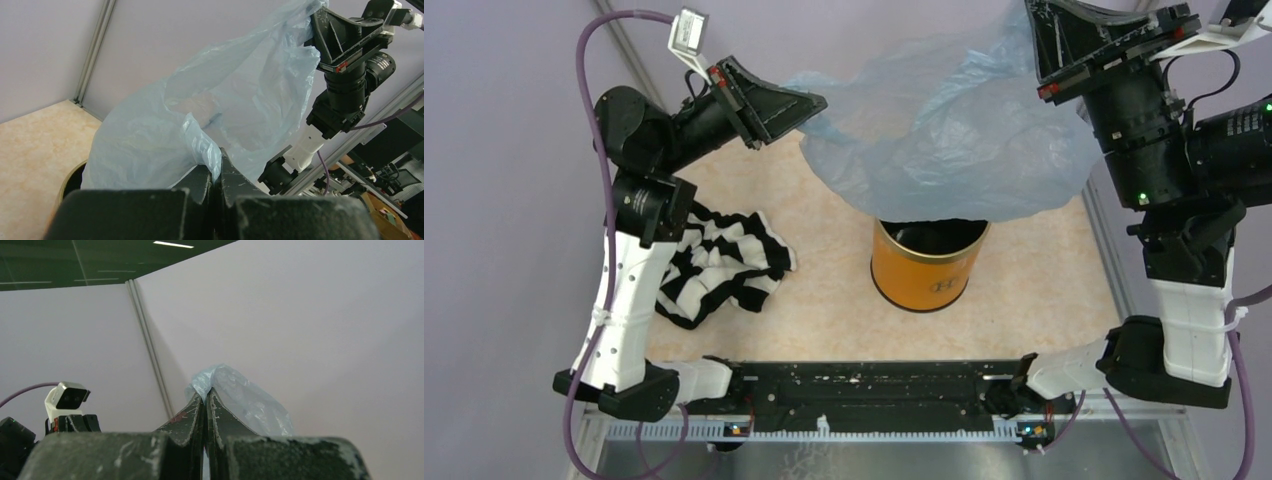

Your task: Put the trash bags into the trash bin

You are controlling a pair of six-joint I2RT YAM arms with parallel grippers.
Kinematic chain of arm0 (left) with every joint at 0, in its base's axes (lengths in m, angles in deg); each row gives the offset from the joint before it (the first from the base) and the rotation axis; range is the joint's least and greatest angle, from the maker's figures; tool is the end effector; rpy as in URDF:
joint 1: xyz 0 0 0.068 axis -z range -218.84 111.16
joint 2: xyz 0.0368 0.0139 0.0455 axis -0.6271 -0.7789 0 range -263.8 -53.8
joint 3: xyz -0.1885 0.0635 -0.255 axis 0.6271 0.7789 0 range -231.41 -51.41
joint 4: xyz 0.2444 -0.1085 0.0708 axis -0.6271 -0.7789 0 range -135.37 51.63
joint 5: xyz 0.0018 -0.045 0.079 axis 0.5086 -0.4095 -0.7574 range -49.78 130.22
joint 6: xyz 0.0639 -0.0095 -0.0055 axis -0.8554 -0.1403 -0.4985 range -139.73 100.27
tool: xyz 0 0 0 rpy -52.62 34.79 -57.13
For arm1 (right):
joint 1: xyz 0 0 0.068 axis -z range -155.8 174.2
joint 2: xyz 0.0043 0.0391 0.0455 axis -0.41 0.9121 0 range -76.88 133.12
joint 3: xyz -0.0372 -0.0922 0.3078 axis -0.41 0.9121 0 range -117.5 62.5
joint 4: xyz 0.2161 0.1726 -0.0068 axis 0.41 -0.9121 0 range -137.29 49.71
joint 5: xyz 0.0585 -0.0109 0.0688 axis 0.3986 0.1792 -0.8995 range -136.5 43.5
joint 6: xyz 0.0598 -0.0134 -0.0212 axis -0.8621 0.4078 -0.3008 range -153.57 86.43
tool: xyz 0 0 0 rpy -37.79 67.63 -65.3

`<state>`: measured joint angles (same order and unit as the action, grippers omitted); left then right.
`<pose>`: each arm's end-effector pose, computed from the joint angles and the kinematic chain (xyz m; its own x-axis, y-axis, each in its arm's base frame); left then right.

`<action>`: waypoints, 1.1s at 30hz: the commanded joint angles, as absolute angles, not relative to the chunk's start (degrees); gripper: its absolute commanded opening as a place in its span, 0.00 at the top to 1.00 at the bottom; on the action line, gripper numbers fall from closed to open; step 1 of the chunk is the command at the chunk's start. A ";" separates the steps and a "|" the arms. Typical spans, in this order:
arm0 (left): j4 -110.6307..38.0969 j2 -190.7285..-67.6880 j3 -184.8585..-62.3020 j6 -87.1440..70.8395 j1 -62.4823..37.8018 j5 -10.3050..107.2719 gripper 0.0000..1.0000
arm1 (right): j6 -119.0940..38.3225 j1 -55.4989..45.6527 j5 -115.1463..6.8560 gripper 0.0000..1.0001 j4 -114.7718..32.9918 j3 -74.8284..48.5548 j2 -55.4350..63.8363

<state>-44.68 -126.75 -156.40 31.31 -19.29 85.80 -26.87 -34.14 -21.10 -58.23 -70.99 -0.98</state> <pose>0.1910 -0.1061 0.6525 -0.3962 -0.4369 -0.8075 0.8466 0.1664 -0.5055 0.0839 0.0946 0.7491 0.4021 0.4514 -0.7966 -0.5524 0.8135 0.1821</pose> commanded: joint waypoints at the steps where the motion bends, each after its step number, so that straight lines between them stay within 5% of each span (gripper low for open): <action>1: -44.98 -124.75 -155.65 33.62 -19.07 85.65 1.00 | -29.77 -34.42 -20.71 1.00 -59.83 -70.44 -2.22; 23: -43.11 -135.83 -152.91 33.85 -19.54 74.86 1.00 | -30.05 -34.10 -19.03 1.00 -62.41 -63.36 2.22; 33: -42.03 -140.51 -152.43 32.92 -23.71 73.94 1.00 | -35.78 -34.11 -20.28 0.28 -67.61 -58.41 -2.83</action>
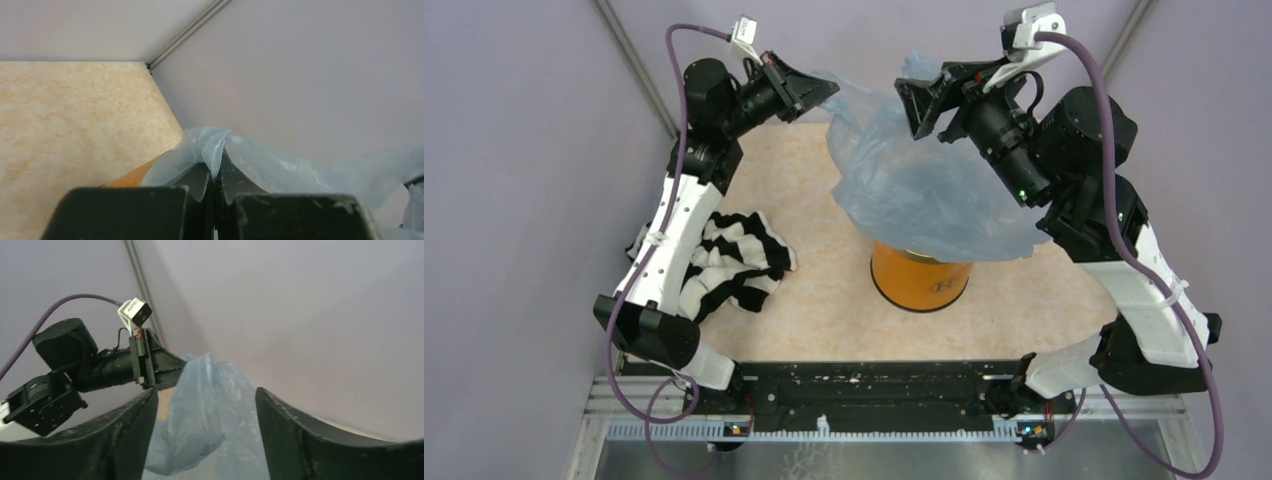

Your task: Put the trash bags into the trash bin

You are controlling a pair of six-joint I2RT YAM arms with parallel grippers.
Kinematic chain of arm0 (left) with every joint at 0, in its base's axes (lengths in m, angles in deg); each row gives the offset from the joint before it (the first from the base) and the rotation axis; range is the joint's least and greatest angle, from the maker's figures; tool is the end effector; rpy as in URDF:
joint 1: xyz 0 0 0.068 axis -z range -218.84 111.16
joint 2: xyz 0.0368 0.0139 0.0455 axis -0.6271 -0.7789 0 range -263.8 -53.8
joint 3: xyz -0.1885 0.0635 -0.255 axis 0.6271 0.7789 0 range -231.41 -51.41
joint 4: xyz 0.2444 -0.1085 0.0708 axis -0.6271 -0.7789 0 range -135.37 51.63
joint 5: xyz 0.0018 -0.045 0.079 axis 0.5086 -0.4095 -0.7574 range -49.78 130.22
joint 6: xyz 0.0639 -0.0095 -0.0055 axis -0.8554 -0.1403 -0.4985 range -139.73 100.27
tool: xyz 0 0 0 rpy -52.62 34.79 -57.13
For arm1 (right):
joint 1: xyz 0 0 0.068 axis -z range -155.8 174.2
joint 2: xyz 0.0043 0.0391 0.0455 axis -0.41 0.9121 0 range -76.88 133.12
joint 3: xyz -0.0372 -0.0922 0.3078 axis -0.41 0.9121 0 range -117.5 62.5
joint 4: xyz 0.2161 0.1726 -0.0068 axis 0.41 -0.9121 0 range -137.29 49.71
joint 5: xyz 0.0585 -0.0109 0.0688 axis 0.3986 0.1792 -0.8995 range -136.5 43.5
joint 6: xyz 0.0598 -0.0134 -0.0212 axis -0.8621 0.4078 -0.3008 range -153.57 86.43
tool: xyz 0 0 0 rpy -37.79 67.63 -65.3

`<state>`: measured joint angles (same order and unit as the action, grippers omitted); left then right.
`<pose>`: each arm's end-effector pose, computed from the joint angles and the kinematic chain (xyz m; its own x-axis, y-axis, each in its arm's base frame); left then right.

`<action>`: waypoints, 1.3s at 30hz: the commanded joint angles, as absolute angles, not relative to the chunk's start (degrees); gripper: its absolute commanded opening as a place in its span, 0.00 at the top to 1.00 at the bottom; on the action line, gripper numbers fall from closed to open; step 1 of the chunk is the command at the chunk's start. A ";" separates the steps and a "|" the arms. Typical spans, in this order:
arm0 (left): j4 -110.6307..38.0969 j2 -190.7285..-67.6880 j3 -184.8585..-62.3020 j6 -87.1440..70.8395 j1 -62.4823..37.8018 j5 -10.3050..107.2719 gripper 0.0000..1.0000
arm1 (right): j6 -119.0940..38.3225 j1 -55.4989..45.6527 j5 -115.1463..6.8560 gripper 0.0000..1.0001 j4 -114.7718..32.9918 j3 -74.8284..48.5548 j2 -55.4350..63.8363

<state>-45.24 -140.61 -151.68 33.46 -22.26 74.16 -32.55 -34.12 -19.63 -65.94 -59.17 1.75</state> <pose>0.3347 -0.1291 0.5614 -0.5491 -0.5296 -0.6465 0.5484 0.3554 -0.7569 0.1358 0.1764 0.6811 0.1664 0.2395 -0.9565 -0.5297 0.8399 0.1181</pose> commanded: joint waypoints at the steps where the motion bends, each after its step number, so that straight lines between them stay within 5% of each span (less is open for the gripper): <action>1: -41.79 -140.67 -152.14 32.99 -23.98 74.01 1.00 | -36.51 -34.07 -20.56 0.23 -68.45 -57.99 -3.53; 9: -40.66 -141.33 -149.67 33.26 -25.83 74.06 1.00 | -40.61 -34.08 -20.42 0.01 -78.24 -57.46 -8.91; 23: -38.83 -142.25 -147.30 34.54 -26.62 73.52 1.00 | -47.09 -34.07 -27.72 0.01 -91.19 -56.82 -14.80; 39: -39.75 -142.85 -146.95 33.87 -26.62 73.96 1.00 | -58.13 -34.08 -14.46 0.02 -115.68 -48.02 -25.35</action>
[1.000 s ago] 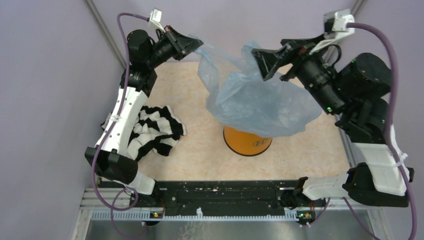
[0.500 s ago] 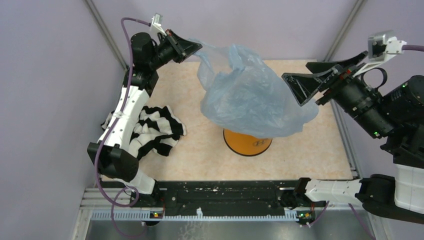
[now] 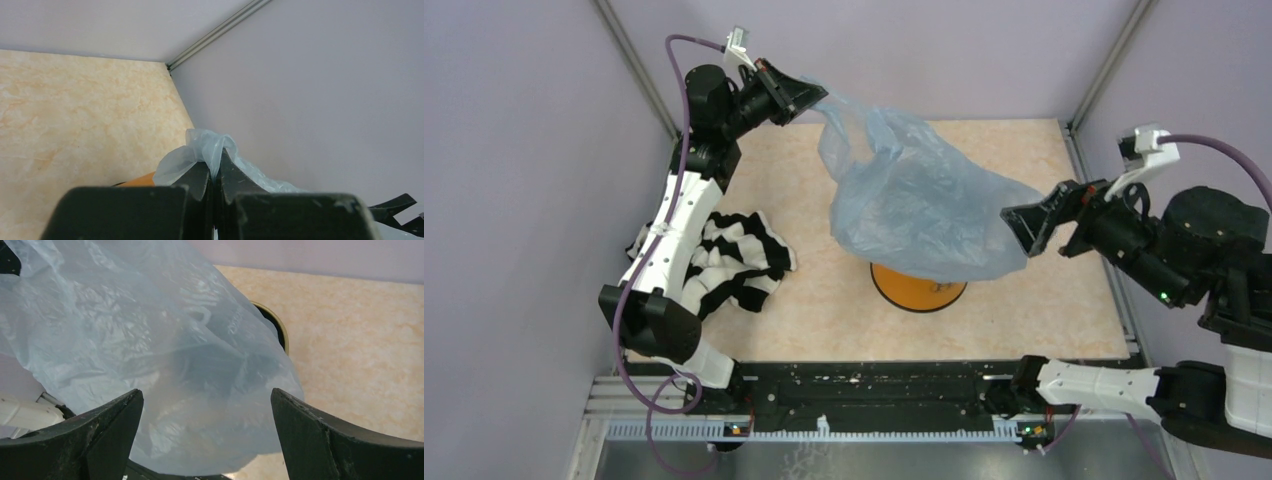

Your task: Put the trash bags into the trash bin

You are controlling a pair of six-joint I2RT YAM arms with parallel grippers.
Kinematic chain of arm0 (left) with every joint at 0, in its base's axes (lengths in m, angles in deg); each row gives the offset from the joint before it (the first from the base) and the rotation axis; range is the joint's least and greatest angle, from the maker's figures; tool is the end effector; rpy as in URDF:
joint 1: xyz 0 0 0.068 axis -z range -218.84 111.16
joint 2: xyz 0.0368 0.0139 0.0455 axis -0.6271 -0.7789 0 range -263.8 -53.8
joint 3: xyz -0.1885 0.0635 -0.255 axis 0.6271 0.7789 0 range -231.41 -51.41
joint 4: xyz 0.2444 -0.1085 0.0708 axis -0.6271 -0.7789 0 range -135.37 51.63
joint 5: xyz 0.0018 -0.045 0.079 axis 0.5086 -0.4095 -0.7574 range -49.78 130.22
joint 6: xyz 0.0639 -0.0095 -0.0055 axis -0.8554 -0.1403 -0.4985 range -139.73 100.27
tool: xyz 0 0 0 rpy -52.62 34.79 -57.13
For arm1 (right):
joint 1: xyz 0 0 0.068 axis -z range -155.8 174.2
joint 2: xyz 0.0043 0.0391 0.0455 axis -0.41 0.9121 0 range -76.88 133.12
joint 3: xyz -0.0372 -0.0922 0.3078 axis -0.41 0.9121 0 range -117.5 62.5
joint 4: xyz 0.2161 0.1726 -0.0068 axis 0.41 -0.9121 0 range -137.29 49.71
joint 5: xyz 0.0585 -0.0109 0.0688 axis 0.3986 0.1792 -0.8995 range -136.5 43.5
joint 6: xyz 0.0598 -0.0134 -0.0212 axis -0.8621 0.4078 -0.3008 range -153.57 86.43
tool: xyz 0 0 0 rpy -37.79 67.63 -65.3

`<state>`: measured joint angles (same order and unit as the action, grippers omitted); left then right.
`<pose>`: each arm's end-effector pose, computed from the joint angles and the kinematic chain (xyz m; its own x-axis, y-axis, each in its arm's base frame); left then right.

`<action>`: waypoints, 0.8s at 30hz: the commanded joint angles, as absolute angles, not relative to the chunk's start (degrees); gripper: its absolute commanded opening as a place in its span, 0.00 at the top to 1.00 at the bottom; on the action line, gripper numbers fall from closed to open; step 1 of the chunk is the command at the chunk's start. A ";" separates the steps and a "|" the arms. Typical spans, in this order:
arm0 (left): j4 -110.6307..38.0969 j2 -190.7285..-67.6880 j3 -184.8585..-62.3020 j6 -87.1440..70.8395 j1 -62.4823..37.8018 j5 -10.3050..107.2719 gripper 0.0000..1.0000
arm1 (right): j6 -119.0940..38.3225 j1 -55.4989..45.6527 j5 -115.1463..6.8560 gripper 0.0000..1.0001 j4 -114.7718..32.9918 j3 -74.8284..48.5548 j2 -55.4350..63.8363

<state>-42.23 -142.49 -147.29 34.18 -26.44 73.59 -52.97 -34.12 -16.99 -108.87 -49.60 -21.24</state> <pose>0.3656 -0.1089 0.5283 -0.5448 -0.5713 -0.6139 0.4674 0.4009 -0.7879 0.0483 0.0306 0.6004 -0.2660 0.1194 -0.9565 -0.4233 0.8770 0.2272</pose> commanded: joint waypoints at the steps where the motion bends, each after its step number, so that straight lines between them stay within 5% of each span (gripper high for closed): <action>1: -39.88 -142.84 -147.01 33.68 -26.62 73.81 1.00 | -59.17 -34.07 -14.50 0.02 -116.24 -46.95 -26.68; 9: -40.04 -143.01 -147.40 33.44 -26.62 74.06 1.00 | -65.44 -34.07 -17.20 0.06 -119.85 -40.38 -34.48; 15: -39.84 -143.40 -147.45 33.79 -26.62 74.59 1.00 | -68.87 -34.11 -17.59 0.31 -120.27 -33.75 -35.13; 24: -39.16 -143.24 -147.37 34.06 -26.62 75.63 1.00 | -64.13 -34.07 -5.41 0.32 -101.79 -21.82 -32.49</action>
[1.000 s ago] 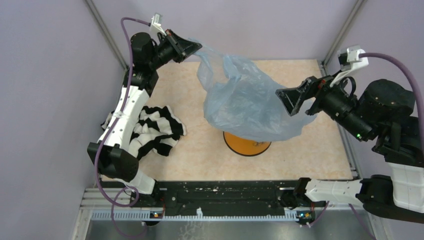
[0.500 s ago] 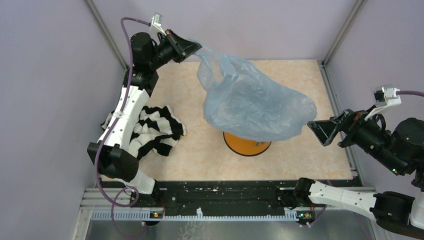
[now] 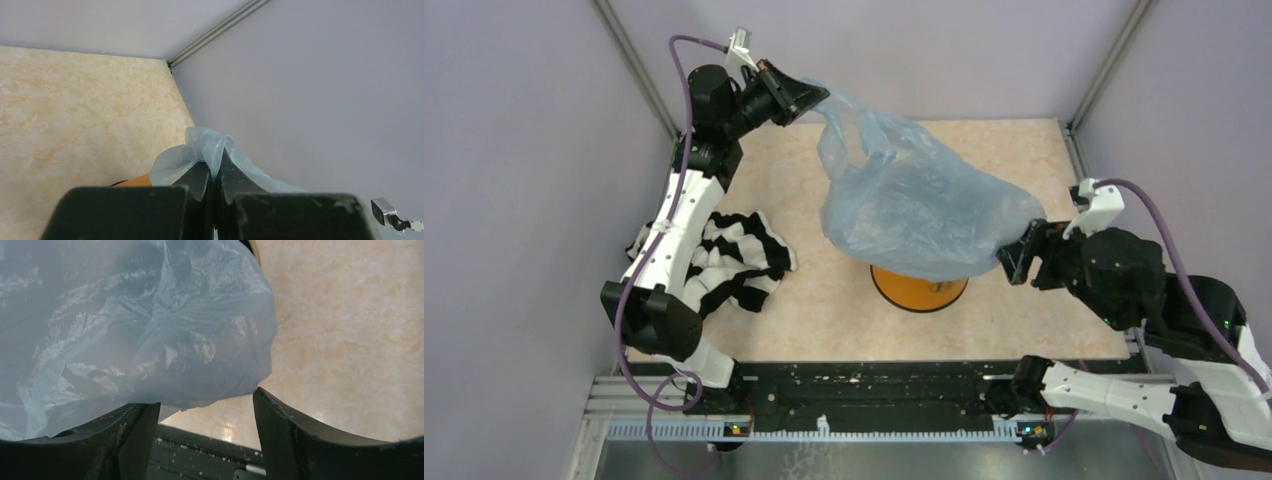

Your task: Put the trash bags into the trash bin

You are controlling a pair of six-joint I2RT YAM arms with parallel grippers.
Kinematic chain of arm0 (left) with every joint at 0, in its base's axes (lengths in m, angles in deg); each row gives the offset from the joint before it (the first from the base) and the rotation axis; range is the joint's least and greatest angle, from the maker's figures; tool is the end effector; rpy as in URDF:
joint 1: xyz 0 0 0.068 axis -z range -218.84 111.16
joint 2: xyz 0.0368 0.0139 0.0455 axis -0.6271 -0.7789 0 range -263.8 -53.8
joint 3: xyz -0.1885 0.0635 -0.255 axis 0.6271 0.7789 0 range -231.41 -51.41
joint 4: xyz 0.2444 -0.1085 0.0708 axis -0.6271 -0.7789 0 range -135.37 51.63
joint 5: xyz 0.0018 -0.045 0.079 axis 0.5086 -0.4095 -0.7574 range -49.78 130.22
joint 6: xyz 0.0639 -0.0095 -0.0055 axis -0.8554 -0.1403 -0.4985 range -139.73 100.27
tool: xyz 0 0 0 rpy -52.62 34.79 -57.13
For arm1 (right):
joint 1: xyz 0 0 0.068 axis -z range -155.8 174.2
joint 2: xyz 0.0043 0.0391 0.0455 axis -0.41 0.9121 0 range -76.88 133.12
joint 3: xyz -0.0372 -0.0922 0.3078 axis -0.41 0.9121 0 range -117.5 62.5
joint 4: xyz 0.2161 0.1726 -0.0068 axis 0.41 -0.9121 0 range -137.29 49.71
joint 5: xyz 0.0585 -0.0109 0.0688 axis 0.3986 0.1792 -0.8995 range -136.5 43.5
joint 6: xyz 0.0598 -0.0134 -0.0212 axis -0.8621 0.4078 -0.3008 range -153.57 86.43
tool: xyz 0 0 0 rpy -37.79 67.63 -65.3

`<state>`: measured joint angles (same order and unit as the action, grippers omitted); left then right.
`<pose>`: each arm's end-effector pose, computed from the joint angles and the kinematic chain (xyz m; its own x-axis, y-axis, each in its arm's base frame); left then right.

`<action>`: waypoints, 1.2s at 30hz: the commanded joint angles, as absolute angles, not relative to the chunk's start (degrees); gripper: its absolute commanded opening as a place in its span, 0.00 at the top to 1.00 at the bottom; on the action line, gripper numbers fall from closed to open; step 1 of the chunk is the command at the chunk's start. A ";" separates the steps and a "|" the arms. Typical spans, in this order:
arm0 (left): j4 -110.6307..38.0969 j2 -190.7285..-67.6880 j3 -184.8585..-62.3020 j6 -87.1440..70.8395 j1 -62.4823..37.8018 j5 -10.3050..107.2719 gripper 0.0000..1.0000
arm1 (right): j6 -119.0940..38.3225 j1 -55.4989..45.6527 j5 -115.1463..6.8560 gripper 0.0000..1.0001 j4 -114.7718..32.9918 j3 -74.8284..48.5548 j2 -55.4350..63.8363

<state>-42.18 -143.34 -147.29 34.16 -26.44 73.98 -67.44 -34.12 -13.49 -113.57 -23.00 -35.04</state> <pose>0.3713 -0.1104 0.5230 -0.5568 -0.5654 -0.6086 0.4596 0.4006 -0.7926 0.0410 0.0139 0.4904 -0.4746 0.1208 -0.8719 -0.2413 0.9347 0.2609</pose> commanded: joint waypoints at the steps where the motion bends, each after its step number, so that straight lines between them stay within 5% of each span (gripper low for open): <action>1: -39.15 -143.15 -147.32 33.98 -26.62 75.64 1.00 | -62.65 -34.05 -3.76 0.32 -99.55 -21.39 -31.31; 7: -39.31 -141.88 -146.92 33.53 -26.54 76.52 1.00 | -52.99 -31.83 0.63 0.39 -84.94 -18.65 -22.60; 13: -38.99 -140.16 -146.42 33.25 -26.16 77.62 1.00 | -52.86 -12.95 -25.33 0.49 -74.46 -13.70 -16.28; 21: -39.16 -139.27 -146.43 32.26 -24.17 78.50 1.00 | -58.24 -11.82 -36.56 0.54 -69.83 -6.10 -11.60; 27: -39.01 -139.16 -146.21 31.72 -22.26 78.70 1.00 | -59.15 -11.82 -35.00 0.54 -73.36 -6.23 -13.85; 36: -38.81 -139.40 -145.54 31.51 -21.18 78.35 1.00 | -60.20 -11.80 -32.05 0.41 -80.79 -9.00 -20.59</action>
<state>-41.77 -141.26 -146.06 32.56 -21.52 77.87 -59.15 -11.98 -33.58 -78.29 -5.05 -16.52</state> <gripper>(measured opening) 0.006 0.574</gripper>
